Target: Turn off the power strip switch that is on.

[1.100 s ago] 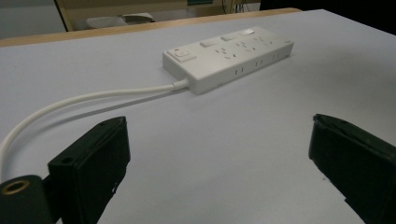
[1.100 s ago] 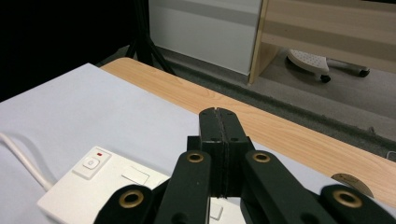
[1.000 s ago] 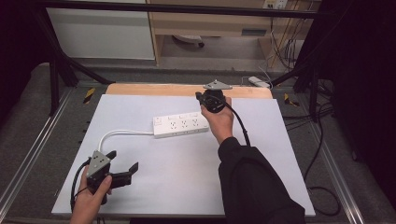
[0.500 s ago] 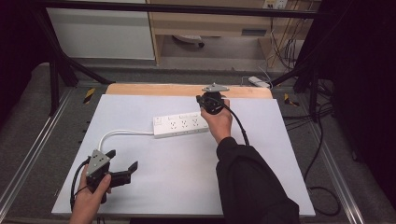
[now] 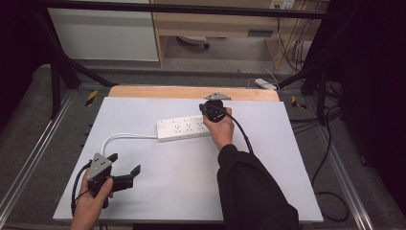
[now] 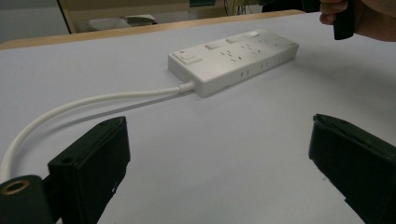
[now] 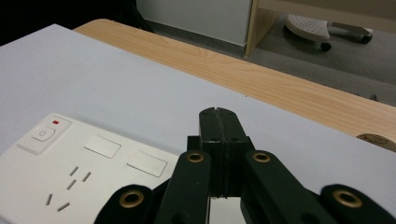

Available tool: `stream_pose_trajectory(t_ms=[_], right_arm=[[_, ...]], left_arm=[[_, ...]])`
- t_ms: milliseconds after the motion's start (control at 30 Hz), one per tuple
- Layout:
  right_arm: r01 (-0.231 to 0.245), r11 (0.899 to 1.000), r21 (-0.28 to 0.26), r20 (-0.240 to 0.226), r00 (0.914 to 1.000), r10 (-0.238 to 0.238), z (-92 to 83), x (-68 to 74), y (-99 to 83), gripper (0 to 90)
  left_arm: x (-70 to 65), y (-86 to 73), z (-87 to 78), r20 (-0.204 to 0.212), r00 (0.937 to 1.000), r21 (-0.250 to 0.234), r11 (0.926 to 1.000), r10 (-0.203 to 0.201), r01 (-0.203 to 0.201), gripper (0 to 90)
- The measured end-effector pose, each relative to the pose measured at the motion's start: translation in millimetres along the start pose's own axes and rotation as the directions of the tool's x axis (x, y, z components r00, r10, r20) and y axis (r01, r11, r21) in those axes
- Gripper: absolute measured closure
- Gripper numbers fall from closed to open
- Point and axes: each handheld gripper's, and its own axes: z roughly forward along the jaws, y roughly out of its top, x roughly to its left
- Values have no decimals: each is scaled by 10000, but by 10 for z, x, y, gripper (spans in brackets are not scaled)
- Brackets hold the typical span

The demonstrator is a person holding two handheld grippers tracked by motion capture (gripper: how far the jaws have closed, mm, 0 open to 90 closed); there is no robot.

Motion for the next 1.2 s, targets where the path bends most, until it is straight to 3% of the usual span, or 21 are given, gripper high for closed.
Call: stream_pose_trajectory(t_ms=[467,700,1200], right_arm=[[-184,9996,202,103,9998,182,37,-37,-71,900],[39,9993,364,77,10000,-42,66,-8,-123,900],[-245,9975,665,315,9993,225,74,-80,-265,900]], left_arm=[[3,0,-4,-38,10000,-28,10000,-17,17,54],[10,-1,-21,-19,9998,-125,9997,-190,189,54],[-7,-1,-12,-25,10000,-63,10000,-45,45,54]])
